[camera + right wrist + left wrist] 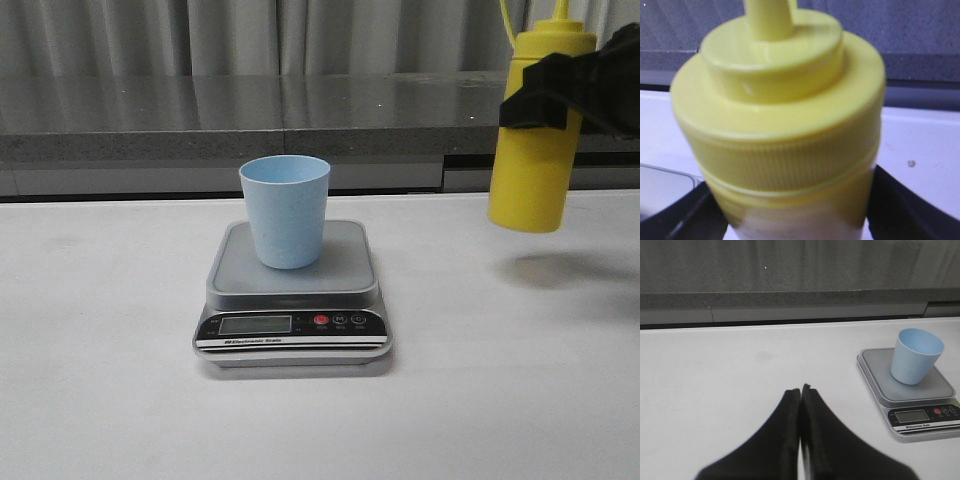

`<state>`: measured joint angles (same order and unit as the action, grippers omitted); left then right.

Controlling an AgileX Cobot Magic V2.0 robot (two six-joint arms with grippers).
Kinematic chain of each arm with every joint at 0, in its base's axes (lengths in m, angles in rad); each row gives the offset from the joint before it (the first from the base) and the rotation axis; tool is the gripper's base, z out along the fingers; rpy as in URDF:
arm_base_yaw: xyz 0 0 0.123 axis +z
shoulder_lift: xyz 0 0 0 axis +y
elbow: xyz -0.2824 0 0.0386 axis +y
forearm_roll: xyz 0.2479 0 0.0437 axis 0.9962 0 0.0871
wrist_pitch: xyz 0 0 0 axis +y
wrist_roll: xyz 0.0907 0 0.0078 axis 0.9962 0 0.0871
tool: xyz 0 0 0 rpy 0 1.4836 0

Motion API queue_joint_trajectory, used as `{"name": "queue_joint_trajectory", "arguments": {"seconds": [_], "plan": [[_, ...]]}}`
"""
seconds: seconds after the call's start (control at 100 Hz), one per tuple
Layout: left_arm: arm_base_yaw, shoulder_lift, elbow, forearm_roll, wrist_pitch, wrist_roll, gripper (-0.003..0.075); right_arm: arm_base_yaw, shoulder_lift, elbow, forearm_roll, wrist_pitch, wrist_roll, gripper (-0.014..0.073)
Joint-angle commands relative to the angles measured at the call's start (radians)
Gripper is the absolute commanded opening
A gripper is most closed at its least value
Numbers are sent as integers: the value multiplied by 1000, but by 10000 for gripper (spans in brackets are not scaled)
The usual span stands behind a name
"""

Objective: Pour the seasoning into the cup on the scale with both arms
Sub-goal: 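Turn the bottle upright and lower it back onto the table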

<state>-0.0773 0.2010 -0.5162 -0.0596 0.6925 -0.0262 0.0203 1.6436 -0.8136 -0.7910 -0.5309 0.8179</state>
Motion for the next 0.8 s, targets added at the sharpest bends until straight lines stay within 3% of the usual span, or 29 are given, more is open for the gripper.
{"name": "queue_joint_trajectory", "arguments": {"seconds": [0.0, 0.43, 0.5, 0.67, 0.79], "plan": [[2, 10, -25, -13, -77, -8, -20, -6, -5, -22, 28, -106, -19, 237], [2, 10, -25, -13, -77, -8, -20, -5, 67, -22, 24, -110, -44, 244], [2, 10, -25, -13, -77, -8, -20, -5, 66, -22, 14, -116, -44, 312], [2, 10, -25, -13, -77, -8, -20, -5, 65, -22, -3, -129, -44, 603], [2, 10, -25, -13, -77, -8, -20, -5, 62, -22, -9, -131, -44, 626]]}}
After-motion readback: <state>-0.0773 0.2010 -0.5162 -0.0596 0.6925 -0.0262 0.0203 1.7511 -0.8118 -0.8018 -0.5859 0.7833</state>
